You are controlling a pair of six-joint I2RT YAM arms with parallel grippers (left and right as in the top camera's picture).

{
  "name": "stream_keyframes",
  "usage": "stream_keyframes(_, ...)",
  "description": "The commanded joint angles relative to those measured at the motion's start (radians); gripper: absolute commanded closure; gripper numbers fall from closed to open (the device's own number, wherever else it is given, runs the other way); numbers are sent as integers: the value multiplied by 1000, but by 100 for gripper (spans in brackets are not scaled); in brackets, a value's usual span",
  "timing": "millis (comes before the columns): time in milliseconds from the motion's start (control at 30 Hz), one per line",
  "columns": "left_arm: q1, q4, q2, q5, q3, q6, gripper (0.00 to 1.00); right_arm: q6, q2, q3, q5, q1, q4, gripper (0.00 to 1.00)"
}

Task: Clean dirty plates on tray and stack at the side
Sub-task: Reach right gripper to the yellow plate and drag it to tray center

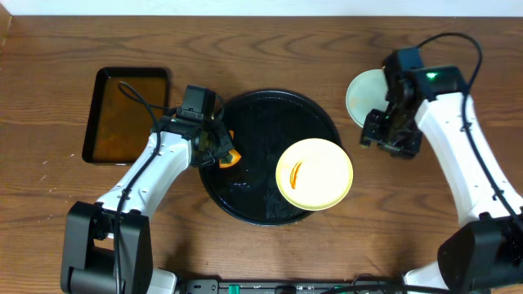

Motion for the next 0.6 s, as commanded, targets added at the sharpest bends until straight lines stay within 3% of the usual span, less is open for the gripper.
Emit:
stream_keyframes(0,3,2,4,8,12,2,92,148,2,-98,59,75,40,37)
stream_keyframes(567,3,2,4,8,12,2,92,387,2,-400,62,315,237,39)
